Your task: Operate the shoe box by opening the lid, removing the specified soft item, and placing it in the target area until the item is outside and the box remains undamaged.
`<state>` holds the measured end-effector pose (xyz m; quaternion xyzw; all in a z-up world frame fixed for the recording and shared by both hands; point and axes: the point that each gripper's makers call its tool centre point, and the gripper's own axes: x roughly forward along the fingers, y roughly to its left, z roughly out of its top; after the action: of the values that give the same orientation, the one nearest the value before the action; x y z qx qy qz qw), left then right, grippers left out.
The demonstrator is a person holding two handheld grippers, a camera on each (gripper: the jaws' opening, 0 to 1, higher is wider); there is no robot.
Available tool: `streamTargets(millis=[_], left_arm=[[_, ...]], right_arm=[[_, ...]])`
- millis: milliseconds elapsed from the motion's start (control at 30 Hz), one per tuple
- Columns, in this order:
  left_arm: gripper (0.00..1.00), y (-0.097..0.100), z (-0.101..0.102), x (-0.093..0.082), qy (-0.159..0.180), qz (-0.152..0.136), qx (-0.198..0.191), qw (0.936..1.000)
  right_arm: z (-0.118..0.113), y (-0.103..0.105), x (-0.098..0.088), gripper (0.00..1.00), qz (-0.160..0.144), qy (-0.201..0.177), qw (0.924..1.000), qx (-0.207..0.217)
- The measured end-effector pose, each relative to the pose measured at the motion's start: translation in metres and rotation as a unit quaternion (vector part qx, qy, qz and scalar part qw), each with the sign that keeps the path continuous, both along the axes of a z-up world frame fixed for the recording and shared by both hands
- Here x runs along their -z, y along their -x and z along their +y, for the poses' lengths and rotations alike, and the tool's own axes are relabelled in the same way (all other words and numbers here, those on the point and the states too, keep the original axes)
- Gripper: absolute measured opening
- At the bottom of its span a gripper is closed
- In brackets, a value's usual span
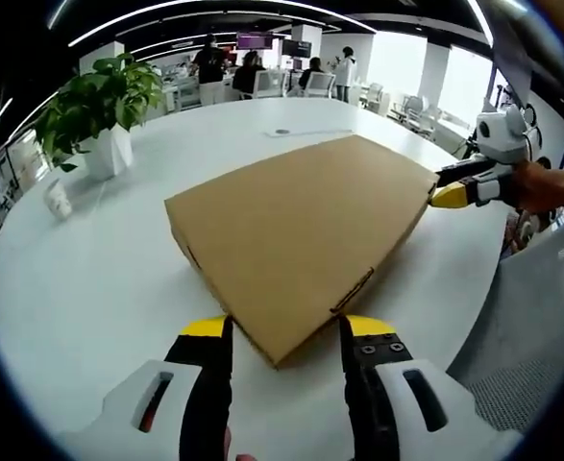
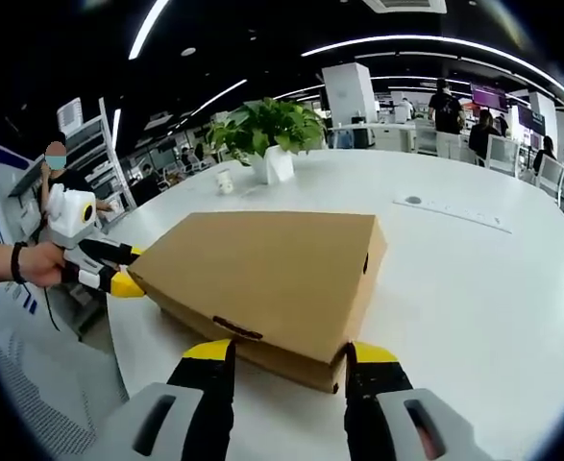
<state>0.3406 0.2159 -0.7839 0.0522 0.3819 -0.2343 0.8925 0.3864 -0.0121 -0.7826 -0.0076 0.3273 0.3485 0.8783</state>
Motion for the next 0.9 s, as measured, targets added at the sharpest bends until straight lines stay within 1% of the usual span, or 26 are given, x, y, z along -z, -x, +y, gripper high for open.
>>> streamTargets(millis=[133,233,400,533,633,767,900], left_arm=[[0.44,0.002,0.001,-0.005,0.008,-0.003,-0.007,0.9999],[0.44,0.005,0.000,-0.014,0.021,-0.010,-0.014,0.9996],[0.43,0.006,0.000,-0.027,0.027,-0.020,-0.017,0.9993],[0.43,0.004,0.001,-0.038,0.038,-0.031,-0.024,0.9985],[0.43,0.003,0.002,-0.047,0.033,-0.042,-0.022,0.9983],[0.43,0.002,0.002,-0.057,0.034,-0.052,-0.018,0.9979],[0.43,0.001,0.002,-0.065,0.033,-0.063,-0.015,0.9974]], right_arm=[[0.000,0.002,-0.006,0.42,0.001,-0.002,1.0000,0.001],[-0.001,0.003,-0.012,0.41,-0.006,-0.004,1.0000,0.003],[-0.002,0.002,-0.022,0.39,-0.015,-0.010,0.9998,0.003],[-0.001,0.002,-0.029,0.38,-0.022,-0.010,0.9997,0.001],[-0.001,0.001,-0.036,0.37,-0.029,-0.006,0.9996,-0.004],[-0.002,-0.003,-0.050,0.37,-0.037,-0.025,0.9990,0.007],[0.000,-0.004,-0.057,0.37,-0.044,-0.023,0.9988,0.005]])
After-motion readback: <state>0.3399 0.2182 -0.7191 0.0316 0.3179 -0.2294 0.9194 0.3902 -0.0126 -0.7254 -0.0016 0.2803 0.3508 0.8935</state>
